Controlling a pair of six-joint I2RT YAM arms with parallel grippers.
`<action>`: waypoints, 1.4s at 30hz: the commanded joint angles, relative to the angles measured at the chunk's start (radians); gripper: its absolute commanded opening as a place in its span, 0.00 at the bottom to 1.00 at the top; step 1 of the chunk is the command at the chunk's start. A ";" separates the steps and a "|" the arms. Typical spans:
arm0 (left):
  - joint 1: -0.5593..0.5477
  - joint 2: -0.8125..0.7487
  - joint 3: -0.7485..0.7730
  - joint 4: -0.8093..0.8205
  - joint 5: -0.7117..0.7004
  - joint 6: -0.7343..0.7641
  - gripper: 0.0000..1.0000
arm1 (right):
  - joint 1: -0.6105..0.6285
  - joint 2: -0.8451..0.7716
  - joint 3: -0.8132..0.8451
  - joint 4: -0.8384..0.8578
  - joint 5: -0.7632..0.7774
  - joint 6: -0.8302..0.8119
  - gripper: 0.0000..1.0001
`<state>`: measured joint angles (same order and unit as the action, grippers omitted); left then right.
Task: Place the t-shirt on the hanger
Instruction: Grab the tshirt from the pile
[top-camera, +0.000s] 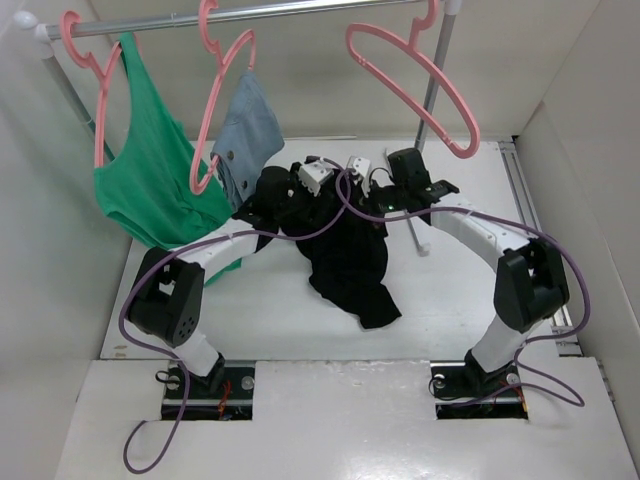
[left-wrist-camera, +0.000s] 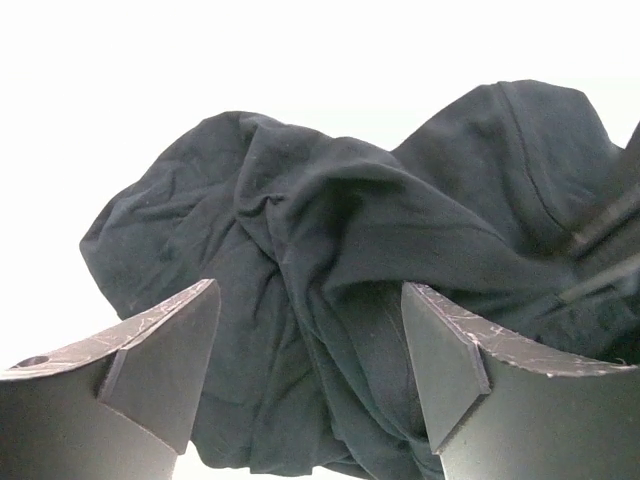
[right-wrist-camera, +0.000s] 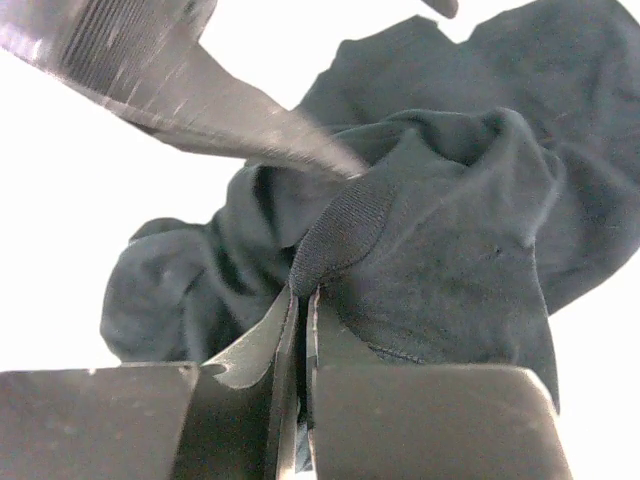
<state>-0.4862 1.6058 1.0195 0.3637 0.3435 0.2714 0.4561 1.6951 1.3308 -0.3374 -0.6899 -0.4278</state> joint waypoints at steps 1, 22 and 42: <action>0.001 -0.017 -0.007 0.061 0.035 0.028 0.70 | 0.001 -0.029 0.002 -0.063 -0.112 -0.060 0.00; -0.037 0.055 -0.027 0.188 0.227 0.171 0.70 | -0.019 -0.084 0.030 -0.124 -0.158 -0.108 0.00; -0.020 0.051 -0.007 0.151 0.163 0.029 0.00 | -0.102 -0.112 -0.058 -0.104 0.002 -0.025 0.24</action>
<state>-0.5423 1.6863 0.9699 0.6075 0.5995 0.3386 0.3817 1.6226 1.2823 -0.4866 -0.7792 -0.5091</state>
